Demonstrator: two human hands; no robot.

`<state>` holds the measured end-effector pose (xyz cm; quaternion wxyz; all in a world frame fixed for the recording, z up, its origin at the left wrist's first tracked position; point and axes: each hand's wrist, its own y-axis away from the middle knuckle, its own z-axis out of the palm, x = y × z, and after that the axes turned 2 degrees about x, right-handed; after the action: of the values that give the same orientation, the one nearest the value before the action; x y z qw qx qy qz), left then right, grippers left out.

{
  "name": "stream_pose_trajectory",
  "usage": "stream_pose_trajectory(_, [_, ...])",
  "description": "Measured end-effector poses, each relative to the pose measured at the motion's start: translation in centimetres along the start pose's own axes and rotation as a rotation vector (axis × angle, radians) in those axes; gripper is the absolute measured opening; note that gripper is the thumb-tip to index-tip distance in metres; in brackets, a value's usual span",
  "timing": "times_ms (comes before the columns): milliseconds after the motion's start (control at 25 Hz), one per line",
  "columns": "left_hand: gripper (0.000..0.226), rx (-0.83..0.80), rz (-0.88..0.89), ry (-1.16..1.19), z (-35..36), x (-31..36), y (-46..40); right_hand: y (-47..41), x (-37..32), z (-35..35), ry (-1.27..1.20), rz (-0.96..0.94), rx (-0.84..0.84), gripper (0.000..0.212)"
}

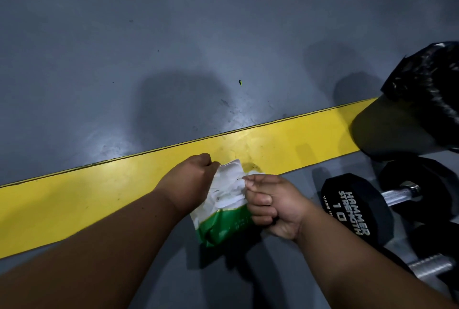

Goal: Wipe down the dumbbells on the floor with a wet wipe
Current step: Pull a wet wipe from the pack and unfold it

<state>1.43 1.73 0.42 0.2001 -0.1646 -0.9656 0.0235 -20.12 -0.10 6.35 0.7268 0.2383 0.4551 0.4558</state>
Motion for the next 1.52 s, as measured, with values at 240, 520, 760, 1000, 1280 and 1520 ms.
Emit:
stream_pose_trajectory(240, [0.037, -0.091, 0.082, -0.024, -1.4, 3.1, -0.1, 0.3, 0.4, 1.5, 0.028, -0.036, 0.001, 0.030])
stream_pose_trajectory(520, [0.028, -0.051, 0.019, -0.092, -1.5, 2.5, 0.9, 3.0, -3.4, 0.0, 0.001, -0.100, -0.017, 0.023])
stream_pose_trajectory(760, [0.021, 0.056, -0.011, -0.060, -0.1, 3.4, 1.1, 5.9, -5.5, -1.0, 0.034, -0.167, -0.005, 0.025])
stream_pose_trajectory(1000, [0.015, -0.068, 0.021, -0.109, 1.8, 5.8, 1.4, 7.9, -6.0, -2.1, 0.026, -0.218, 0.020, 0.023])
stream_pose_trajectory(1280, [0.025, -0.169, -0.006, -0.268, 5.7, 5.8, 2.0, 8.9, -5.6, -3.0, -0.030, -0.235, -0.032, 0.020])
stream_pose_trajectory(1520, [0.047, -0.200, 0.033, -0.390, 6.4, 6.0, 2.5, 9.0, -5.4, -3.5, -0.057, -0.225, -0.036, 0.021])
